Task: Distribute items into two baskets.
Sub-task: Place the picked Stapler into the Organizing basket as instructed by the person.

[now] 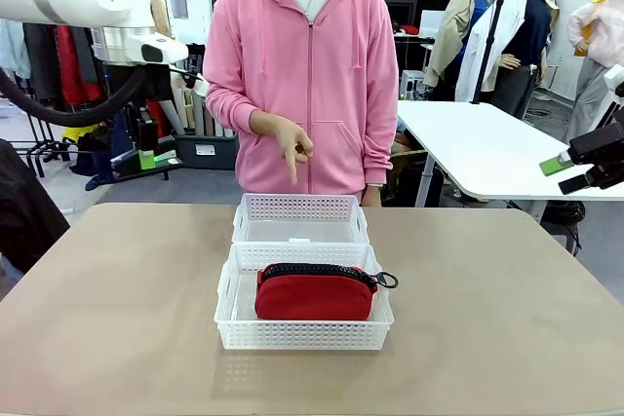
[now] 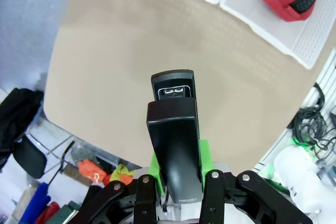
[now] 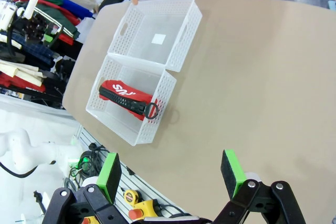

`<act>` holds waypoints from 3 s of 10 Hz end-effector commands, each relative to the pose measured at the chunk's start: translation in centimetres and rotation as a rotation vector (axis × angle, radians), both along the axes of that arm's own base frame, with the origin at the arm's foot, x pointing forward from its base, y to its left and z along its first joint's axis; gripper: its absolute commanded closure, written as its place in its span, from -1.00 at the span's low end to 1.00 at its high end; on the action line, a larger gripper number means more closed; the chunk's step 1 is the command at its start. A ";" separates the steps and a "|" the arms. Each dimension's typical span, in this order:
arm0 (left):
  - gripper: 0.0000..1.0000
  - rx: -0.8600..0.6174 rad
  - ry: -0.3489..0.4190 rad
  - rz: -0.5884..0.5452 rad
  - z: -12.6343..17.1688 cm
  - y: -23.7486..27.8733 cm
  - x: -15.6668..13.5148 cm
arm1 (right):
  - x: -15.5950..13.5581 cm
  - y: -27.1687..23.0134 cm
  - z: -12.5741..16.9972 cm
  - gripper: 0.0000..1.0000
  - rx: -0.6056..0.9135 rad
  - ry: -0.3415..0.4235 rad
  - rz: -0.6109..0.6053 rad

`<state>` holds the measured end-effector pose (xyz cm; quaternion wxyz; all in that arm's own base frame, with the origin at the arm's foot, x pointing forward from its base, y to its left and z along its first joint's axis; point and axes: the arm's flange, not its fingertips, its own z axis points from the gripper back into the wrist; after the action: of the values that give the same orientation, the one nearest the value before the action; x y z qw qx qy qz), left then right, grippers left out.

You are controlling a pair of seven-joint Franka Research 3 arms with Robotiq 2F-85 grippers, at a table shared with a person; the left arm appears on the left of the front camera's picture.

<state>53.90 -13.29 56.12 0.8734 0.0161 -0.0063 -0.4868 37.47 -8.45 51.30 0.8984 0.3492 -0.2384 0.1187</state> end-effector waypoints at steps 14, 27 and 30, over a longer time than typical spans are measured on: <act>1.00 -0.019 0.003 -0.267 -6.4 -12.9 9.1 | 0.1 0.1 0.0 -1.00 0.016 -0.013 0.003; 1.00 -0.053 0.002 -0.457 -14.3 -20.4 13.1 | 0.1 0.1 0.0 -1.00 0.016 -0.013 0.003; 1.00 -0.057 0.003 -0.492 -15.8 -21.1 13.2 | 0.1 0.1 0.0 -1.00 0.016 -0.013 0.003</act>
<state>66.15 -33.97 39.82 0.7411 -0.0211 -0.0164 -0.6708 37.46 -8.46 51.30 0.8985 0.3491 -0.2383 0.1186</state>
